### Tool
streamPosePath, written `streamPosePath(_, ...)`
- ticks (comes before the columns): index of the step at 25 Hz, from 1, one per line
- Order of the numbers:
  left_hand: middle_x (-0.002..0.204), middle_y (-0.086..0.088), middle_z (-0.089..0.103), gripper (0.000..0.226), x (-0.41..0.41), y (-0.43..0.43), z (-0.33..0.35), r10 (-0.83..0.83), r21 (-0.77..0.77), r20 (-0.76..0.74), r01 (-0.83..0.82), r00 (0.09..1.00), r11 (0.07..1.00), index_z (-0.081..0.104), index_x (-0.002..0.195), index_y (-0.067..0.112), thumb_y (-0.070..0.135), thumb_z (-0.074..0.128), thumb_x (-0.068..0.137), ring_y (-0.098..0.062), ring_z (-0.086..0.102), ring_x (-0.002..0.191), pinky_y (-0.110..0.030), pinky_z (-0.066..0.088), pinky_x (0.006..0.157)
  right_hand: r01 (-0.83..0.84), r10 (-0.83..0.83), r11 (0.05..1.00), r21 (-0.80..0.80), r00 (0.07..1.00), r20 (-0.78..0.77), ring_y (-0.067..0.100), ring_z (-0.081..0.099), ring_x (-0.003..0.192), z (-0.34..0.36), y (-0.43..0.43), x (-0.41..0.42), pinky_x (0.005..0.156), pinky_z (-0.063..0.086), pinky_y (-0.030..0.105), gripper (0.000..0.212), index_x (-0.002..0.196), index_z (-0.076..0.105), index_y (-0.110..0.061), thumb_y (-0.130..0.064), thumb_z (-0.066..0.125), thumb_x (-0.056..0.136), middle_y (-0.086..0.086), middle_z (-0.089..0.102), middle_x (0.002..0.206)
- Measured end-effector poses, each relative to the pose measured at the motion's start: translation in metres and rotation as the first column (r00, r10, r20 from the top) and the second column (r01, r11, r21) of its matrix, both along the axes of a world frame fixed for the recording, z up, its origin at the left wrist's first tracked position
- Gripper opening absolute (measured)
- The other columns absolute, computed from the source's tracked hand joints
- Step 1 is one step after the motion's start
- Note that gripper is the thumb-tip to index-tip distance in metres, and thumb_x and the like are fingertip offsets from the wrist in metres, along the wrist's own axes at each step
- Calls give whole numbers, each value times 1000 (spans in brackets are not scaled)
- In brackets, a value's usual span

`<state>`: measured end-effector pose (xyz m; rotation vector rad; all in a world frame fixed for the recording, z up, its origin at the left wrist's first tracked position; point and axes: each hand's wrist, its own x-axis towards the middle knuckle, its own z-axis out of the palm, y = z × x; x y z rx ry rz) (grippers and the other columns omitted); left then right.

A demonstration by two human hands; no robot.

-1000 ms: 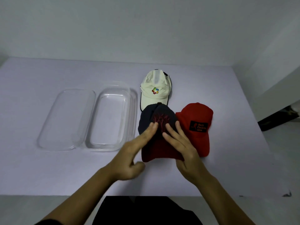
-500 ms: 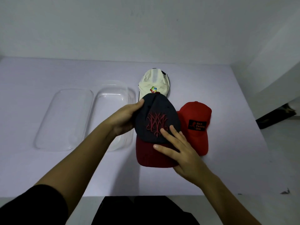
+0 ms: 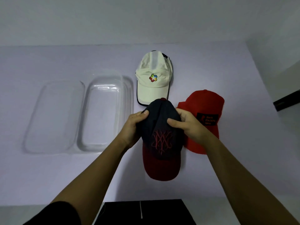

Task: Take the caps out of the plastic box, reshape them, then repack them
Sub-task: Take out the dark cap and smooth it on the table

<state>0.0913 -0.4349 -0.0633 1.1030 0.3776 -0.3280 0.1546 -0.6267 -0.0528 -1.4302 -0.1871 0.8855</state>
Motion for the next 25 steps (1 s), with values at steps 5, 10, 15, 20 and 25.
streamPosePath(5,72,1,61,19,18,3,-7,82,552,-109,-8,991,834,60,77,13,25,54,90,-15,56,68,-24,43,61,-57,64,965,-256,998,17,15,68,100,-30,11,33,86,56,27,45,118,59,-13,-15,76,76,6,69,115)
streamPosePath(10,85,5,60,18,35,-1,-11,106,756,-114,17,988,655,58,98,14,23,44,90,-9,55,74,-23,44,63,-91,99,928,-361,995,4,13,65,103,-47,26,42,95,52,33,50,123,56,-14,-32,73,79,-2,66,115)
streamPosePath(15,94,3,59,33,50,-3,-16,113,678,-212,63,971,732,58,101,17,39,34,96,-12,56,85,-28,45,70,36,47,921,-388,978,205,13,61,105,-53,47,34,94,52,32,44,127,49,-22,-43,57,89,-2,63,117)
streamPosePath(20,99,-4,54,33,52,2,-37,94,894,-146,91,985,439,53,94,13,44,41,93,-20,51,92,-35,42,78,264,-105,825,-499,941,323,8,62,81,-61,49,26,68,52,19,40,101,58,-17,-48,69,77,-7,63,90)
streamPosePath(25,71,2,49,24,52,-7,-34,189,784,38,-147,981,603,46,73,12,18,38,95,-11,45,67,-25,34,60,474,-350,769,-430,874,337,13,48,72,-72,61,20,71,38,32,24,77,51,-22,-34,44,96,-5,51,77)
